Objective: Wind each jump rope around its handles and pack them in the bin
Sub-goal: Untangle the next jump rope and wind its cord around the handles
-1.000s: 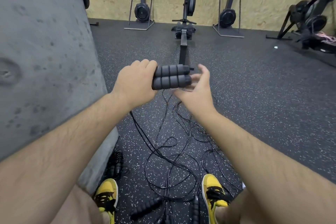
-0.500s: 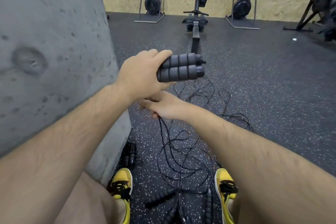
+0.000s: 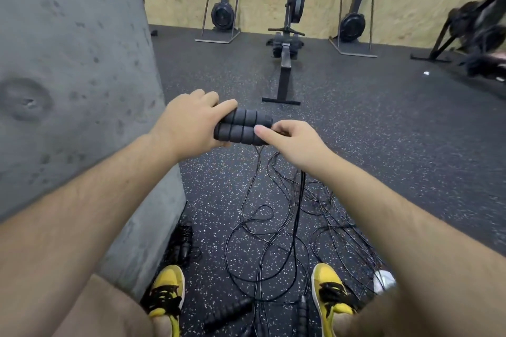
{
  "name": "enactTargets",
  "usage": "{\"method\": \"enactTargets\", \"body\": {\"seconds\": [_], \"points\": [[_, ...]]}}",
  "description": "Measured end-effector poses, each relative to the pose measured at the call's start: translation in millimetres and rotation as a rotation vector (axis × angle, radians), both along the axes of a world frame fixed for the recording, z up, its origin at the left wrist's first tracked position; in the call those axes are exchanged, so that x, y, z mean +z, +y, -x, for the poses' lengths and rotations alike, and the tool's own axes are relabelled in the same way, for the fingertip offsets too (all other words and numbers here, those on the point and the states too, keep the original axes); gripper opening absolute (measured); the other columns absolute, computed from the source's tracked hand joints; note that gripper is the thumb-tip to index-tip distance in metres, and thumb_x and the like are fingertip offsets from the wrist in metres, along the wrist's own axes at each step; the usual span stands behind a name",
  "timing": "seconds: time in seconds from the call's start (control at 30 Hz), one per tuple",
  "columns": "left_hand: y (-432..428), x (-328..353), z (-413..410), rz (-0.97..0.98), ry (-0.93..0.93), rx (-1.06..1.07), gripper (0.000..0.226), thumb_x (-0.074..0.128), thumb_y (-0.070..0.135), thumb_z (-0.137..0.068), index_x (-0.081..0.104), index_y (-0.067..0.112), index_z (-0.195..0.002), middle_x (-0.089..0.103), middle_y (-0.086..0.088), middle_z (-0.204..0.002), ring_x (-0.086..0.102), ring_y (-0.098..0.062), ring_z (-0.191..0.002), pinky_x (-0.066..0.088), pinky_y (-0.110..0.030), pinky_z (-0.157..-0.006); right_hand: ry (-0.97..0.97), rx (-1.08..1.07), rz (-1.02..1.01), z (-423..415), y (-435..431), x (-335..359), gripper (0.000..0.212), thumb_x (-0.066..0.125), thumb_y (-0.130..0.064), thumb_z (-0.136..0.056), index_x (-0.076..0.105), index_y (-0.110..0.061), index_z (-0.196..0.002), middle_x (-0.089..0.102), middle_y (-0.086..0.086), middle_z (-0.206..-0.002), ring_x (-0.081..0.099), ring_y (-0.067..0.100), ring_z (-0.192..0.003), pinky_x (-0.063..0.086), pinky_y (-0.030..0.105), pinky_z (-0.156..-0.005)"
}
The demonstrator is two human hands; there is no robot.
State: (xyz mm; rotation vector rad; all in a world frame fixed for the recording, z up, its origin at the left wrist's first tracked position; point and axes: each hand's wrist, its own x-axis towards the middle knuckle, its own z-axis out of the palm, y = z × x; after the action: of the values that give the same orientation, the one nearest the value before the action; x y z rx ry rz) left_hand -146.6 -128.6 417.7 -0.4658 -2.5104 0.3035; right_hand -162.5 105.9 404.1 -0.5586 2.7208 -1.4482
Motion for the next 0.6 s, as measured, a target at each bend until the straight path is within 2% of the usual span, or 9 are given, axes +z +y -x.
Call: {"method": "enactTargets", "body": {"seconds": [0.1,0.17,0.27,0.37,0.47,0.53,0.6], "points": [[6,-3,0,-0.021,-0.011,0.022,0.076,0.084,0.059,-0.064,0.056,0.017,-0.121,0.060,-0.009,-0.092,0.060,-0.037,-0.079,0.052,-0.044,-0.060,0.062,-0.033,-0.020,2,5,1,0.036,0.069,-0.054,-0.086,0.061,-0.021,-0.074,0.045,-0.014,-0.053,0.038,0.004,-0.047,0.034,0.025,-0.055],[10,-4,-1,-0.028,-0.016,0.031,0.083,0.078,0.069,-0.063,0.055,0.018,-0.123,0.060,-0.008,-0.093,0.061,-0.036,-0.081,0.053,-0.043,-0.061,0.094,-0.056,-0.059,2,6,2,0.035,0.070,-0.052,-0.086,0.059,-0.022,-0.072,0.046,-0.014,-0.053,0.038,0.001,-0.045,0.033,0.024,-0.053],[17,-7,-1,-0.045,-0.041,0.061,0.102,0.058,0.089,-0.060,0.050,0.023,-0.137,0.062,-0.005,-0.098,0.064,-0.034,-0.087,0.053,-0.041,-0.064,0.147,-0.110,-0.098,1,8,1,0.032,0.072,-0.046,-0.087,0.055,-0.024,-0.070,0.047,-0.013,-0.055,0.042,0.000,-0.047,0.031,0.023,-0.051],[22,-8,-3,-0.054,-0.020,0.065,0.112,0.039,0.099,-0.062,0.040,0.031,-0.150,0.059,-0.003,-0.092,0.064,-0.031,-0.083,0.050,-0.037,-0.059,0.215,-0.156,-0.137,-1,9,1,0.025,0.073,-0.042,-0.086,0.059,-0.023,-0.075,0.054,-0.012,-0.063,0.051,0.006,-0.060,0.039,0.028,-0.058],[27,-11,-2,-0.057,-0.017,0.053,0.102,0.032,0.099,-0.068,0.029,0.045,-0.155,0.045,0.003,-0.083,0.060,-0.027,-0.076,0.042,-0.031,-0.056,0.320,-0.166,-0.195,-3,10,1,0.023,0.070,-0.042,-0.088,0.067,-0.020,-0.085,0.063,-0.007,-0.076,0.061,0.018,-0.079,0.049,0.033,-0.073],[28,-13,-1,-0.079,-0.034,0.053,0.095,0.034,0.097,-0.070,0.030,0.050,-0.153,0.042,0.004,-0.083,0.061,-0.026,-0.077,0.041,-0.030,-0.058,0.427,-0.133,-0.273,-5,13,2,0.022,0.064,-0.041,-0.091,0.068,-0.020,-0.093,0.064,-0.003,-0.087,0.060,0.020,-0.087,0.049,0.035,-0.078],[27,-13,1,-0.101,-0.044,0.055,0.090,0.033,0.097,-0.071,0.037,0.051,-0.148,0.044,0.005,-0.083,0.062,-0.026,-0.080,0.042,-0.030,-0.059,0.494,-0.057,-0.337,-5,18,5,0.020,0.055,-0.035,-0.095,0.067,-0.019,-0.098,0.057,-0.003,-0.089,0.057,0.023,-0.090,0.046,0.036,-0.080]]}}
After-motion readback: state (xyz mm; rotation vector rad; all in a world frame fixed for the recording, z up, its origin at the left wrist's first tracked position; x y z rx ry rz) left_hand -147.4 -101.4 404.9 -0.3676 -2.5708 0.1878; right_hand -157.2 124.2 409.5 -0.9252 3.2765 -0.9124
